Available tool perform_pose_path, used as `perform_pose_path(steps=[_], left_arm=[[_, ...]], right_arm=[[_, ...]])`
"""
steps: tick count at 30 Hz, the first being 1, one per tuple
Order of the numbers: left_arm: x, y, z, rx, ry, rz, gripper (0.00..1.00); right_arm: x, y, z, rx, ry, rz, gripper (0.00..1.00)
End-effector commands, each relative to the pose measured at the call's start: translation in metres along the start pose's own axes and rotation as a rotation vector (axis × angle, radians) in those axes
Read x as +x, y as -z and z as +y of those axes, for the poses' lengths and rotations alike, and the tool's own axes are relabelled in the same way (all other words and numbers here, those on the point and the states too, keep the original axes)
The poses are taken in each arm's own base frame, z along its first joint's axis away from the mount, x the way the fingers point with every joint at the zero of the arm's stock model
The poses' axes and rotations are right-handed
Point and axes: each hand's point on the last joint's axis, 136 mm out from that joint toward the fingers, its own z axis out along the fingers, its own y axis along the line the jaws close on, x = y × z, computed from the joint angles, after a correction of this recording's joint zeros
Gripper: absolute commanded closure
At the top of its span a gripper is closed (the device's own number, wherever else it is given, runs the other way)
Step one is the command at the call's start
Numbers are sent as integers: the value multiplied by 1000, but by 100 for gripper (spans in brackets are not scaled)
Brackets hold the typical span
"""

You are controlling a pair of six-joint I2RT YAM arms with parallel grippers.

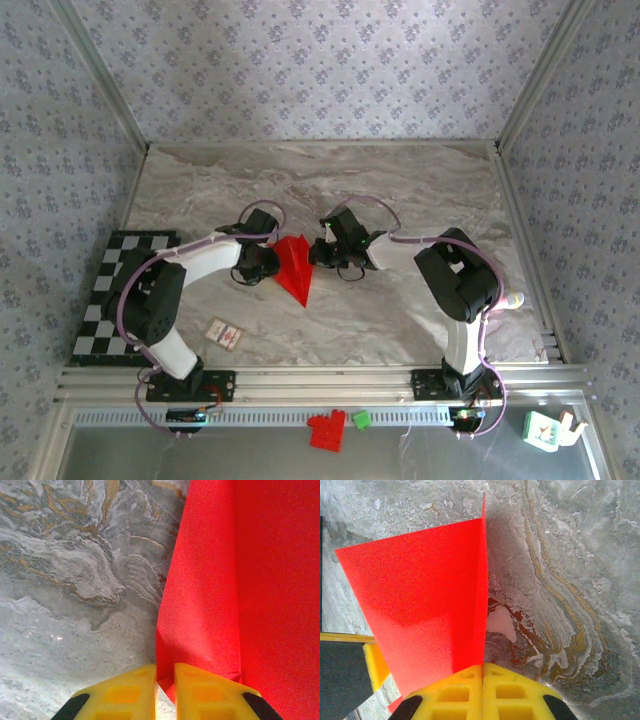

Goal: Fold a paper plane with a square sheet of paper (pick it up from the middle)
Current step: Turn over a paper plane at the center of the table, then move the paper plane to the top-center of the table.

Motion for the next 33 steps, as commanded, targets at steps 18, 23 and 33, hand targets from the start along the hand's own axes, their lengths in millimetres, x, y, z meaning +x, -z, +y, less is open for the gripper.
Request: perform_pose_path(steps=[18, 23, 33], left_arm=[[-1, 62, -52, 291, 36, -53, 73], [15, 62, -65, 347, 25, 0, 68], [29, 31, -60, 274, -14, 66, 56]], right_arm=[[7, 4, -4, 16, -36, 22, 96], [5, 6, 0, 8, -30, 20, 96], [7, 5, 2, 10, -26, 26, 96]])
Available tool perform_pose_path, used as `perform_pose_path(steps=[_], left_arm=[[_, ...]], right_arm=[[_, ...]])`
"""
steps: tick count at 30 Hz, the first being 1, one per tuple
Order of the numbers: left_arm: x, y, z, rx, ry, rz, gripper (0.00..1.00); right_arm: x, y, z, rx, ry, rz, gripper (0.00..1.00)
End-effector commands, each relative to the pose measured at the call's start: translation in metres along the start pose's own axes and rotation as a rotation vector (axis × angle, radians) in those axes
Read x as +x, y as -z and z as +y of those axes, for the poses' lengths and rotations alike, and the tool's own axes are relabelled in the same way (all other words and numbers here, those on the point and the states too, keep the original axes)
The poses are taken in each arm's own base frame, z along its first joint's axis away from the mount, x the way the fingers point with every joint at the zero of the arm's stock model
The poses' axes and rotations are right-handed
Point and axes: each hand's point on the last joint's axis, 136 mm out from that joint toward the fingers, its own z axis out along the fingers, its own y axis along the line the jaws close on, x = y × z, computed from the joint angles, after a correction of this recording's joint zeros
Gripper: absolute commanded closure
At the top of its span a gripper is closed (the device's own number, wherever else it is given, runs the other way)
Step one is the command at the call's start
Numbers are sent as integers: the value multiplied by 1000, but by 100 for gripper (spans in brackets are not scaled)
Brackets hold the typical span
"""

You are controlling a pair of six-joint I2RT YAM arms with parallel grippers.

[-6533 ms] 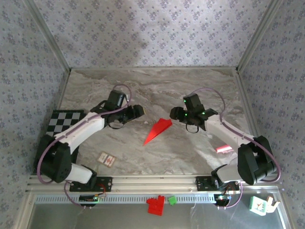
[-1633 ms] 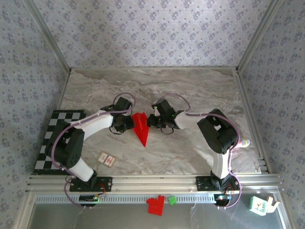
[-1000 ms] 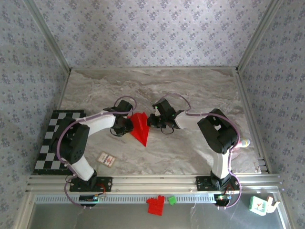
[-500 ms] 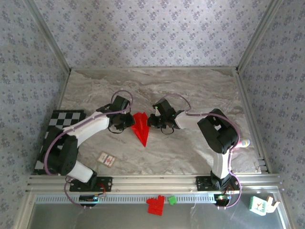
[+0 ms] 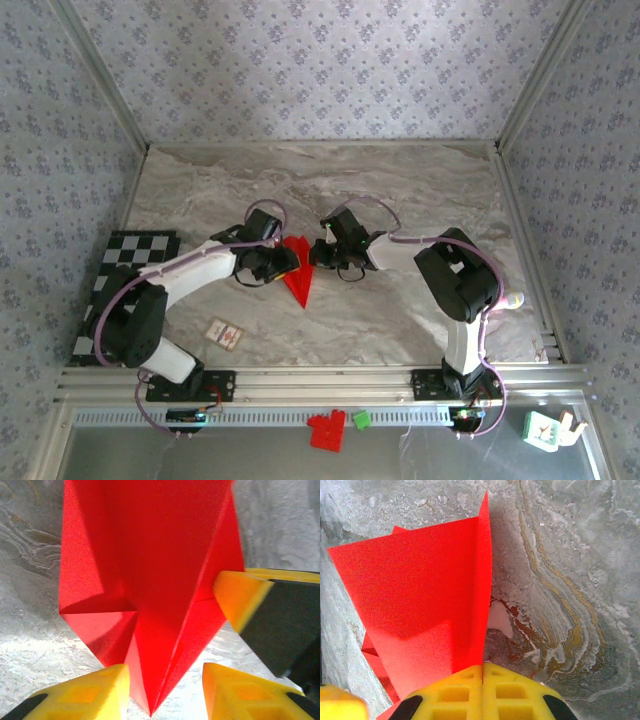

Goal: Fold a paper plane with a square sheet of paper (pick it up from the middle)
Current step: Move the paper plane to the top-center of the table.

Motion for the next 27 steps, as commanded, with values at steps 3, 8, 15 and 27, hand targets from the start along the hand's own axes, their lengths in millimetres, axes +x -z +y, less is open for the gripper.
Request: perform_pose_path(steps=[3, 8, 15, 27], left_arm=[[8, -12, -3, 2, -32, 47, 53], [11, -14, -7, -5, -53, 62, 52], [16, -15, -10, 0, -60, 77, 50], [36, -21, -19, 24, -76, 131, 50]], right_arm=[[4, 6, 3, 6, -13, 17, 96], [4, 6, 3, 10, -11, 17, 96], [4, 6, 4, 11, -9, 18, 96], [2, 6, 5, 14, -9, 16, 96]])
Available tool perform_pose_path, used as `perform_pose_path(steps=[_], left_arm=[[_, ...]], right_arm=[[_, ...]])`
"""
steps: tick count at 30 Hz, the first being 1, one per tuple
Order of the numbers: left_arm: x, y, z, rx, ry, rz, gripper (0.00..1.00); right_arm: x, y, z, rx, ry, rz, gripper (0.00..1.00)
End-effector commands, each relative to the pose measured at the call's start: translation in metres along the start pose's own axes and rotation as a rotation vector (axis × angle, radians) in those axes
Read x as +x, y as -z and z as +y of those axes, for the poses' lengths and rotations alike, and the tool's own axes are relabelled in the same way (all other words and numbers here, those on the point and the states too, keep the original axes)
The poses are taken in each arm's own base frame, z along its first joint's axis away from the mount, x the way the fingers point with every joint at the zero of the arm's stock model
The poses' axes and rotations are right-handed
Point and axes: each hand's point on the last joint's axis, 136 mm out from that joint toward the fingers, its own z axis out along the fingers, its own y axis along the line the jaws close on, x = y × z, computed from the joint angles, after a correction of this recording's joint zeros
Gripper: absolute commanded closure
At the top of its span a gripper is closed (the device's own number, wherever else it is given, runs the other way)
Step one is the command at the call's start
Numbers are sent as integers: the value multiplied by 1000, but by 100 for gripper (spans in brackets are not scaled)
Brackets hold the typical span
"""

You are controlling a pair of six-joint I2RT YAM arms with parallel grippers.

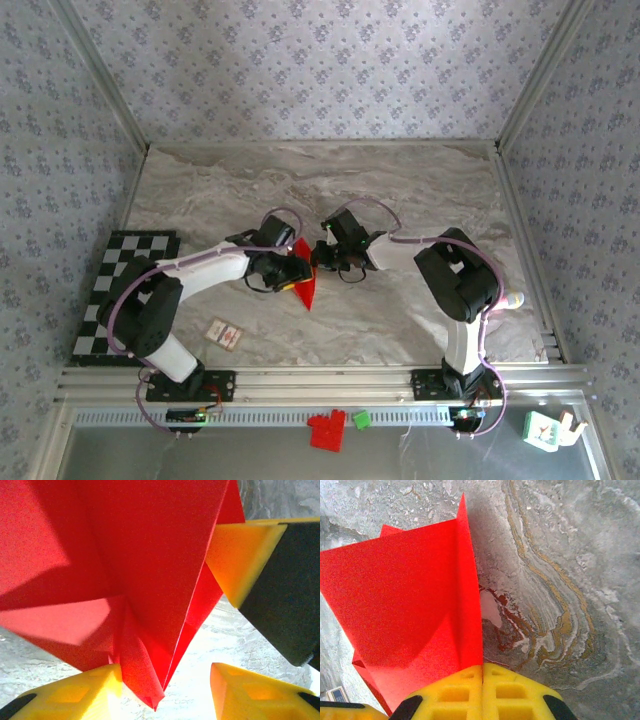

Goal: Fold a paper plane with a square sheet of paper (pick it up from the middle)
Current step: Move the paper plane to the top-center of the table.

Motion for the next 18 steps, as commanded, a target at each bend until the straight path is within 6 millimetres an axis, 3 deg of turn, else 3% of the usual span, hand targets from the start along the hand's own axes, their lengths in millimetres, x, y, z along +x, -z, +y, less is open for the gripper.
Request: perform_pose_path(steps=[1, 18], left_arm=[[5, -2, -8, 13, -6, 21, 50], [-2, -7, -2, -54, -6, -30, 58]], right_arm=[[-4, 7, 10, -8, 2, -9, 96], [-6, 10, 15, -17, -1, -9, 96]])
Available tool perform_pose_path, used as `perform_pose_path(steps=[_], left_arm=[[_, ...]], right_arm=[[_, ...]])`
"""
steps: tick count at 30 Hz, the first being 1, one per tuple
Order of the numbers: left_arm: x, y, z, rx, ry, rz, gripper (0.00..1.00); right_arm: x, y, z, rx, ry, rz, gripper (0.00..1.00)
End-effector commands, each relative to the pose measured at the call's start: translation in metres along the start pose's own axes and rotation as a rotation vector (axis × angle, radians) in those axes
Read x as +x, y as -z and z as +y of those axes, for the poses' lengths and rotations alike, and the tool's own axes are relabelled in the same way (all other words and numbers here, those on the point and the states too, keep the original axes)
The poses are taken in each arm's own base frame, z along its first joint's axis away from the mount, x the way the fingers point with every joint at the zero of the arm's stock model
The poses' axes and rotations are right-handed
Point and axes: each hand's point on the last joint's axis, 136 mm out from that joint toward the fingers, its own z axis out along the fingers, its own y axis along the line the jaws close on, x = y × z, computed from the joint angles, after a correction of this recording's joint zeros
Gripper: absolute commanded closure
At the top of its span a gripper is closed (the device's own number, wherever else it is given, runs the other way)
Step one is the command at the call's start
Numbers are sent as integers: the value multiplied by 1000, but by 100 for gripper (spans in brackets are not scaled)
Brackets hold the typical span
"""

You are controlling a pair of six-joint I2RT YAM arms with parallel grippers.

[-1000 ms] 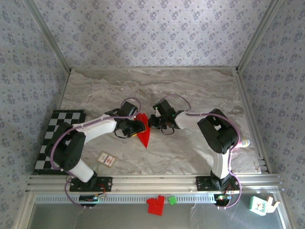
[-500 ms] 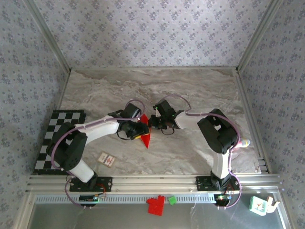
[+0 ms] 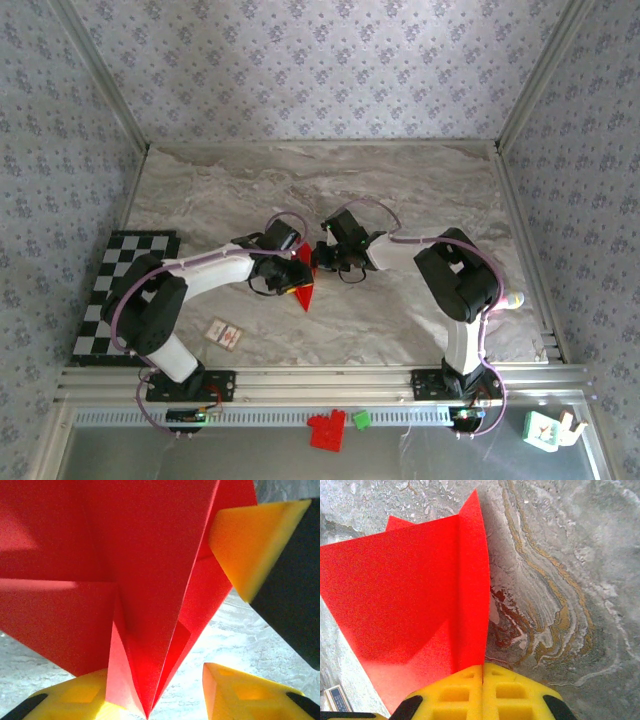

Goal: Fold a paper plane with a square sheet of paper (pick it up from the middle)
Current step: Move the paper plane to the top-center of the table.

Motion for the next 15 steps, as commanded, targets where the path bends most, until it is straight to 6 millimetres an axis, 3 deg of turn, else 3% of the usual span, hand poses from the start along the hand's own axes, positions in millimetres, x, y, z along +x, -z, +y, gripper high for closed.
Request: perform_pose_path(steps=[1, 15], left_arm=[[-9, -1, -3, -26, 3, -30, 58], [-14, -9, 7, -184, -54, -47, 62]], right_arm=[[-7, 11, 17, -24, 0, -15, 96], [-6, 15, 25, -41, -26, -1, 93]])
